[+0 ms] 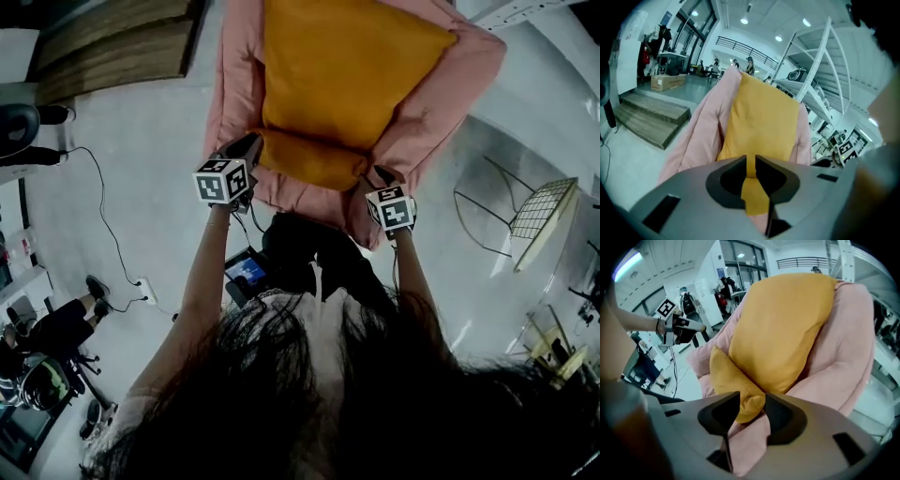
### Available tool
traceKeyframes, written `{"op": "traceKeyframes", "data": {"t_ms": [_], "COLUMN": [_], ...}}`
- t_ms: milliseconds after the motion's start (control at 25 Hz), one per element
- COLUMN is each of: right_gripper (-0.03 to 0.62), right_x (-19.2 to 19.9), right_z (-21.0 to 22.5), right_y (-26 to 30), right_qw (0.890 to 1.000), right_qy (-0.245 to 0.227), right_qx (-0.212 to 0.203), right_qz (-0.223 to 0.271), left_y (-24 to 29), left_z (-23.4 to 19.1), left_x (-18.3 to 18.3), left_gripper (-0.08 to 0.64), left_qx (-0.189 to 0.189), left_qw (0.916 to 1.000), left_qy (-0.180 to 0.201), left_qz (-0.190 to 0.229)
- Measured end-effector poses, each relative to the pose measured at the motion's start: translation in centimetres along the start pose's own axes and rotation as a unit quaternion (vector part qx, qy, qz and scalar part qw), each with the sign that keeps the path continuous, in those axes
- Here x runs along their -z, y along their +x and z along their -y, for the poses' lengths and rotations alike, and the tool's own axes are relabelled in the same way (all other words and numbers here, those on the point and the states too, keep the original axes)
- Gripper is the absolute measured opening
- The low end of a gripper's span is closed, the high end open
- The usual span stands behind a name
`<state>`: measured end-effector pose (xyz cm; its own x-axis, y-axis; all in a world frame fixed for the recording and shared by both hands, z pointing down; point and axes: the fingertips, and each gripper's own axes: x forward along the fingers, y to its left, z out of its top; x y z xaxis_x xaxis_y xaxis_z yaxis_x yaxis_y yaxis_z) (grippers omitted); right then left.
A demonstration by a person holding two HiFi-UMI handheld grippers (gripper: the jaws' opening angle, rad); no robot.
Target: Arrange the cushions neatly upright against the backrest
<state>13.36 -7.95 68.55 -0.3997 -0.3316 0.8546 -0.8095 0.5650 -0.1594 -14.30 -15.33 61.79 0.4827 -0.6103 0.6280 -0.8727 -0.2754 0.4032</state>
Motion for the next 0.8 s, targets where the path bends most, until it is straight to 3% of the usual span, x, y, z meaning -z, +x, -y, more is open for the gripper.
{"op": "traceKeyframes", "data": {"t_ms": [160, 360, 600, 800], "right_gripper": [0.172, 0.17, 0.159, 0.137], "right_x": [-2.9, -6.9, -10.9, -12.8], "right_z": [-0.8, -2.1, -3.7, -5.8], "right_y": [-3.7, -8.4, -14.3, -19.1], "right_qw": [0.995, 0.978, 0.954, 0.94], "right_qy": [0.056, 0.12, 0.142, 0.133], "right_qx": [-0.004, -0.027, -0.06, -0.083], "right_qz": [0.078, 0.171, 0.259, 0.304], "left_y": [-2.3, -4.1, -7.6, -11.9], "left_z": [3.6, 7.3, 12.2, 17.7], "left_x": [-1.6, -3.1, -7.7, -9.7], "left_gripper": [0.06, 0.06, 0.06, 0.06], "left_qx": [0.016, 0.016, 0.003, 0.025], "left_qw": [0.9993, 0.9965, 0.9825, 0.973], "left_qy": [0.016, 0.066, 0.14, 0.138], "left_qz": [0.03, 0.05, 0.123, 0.183]}}
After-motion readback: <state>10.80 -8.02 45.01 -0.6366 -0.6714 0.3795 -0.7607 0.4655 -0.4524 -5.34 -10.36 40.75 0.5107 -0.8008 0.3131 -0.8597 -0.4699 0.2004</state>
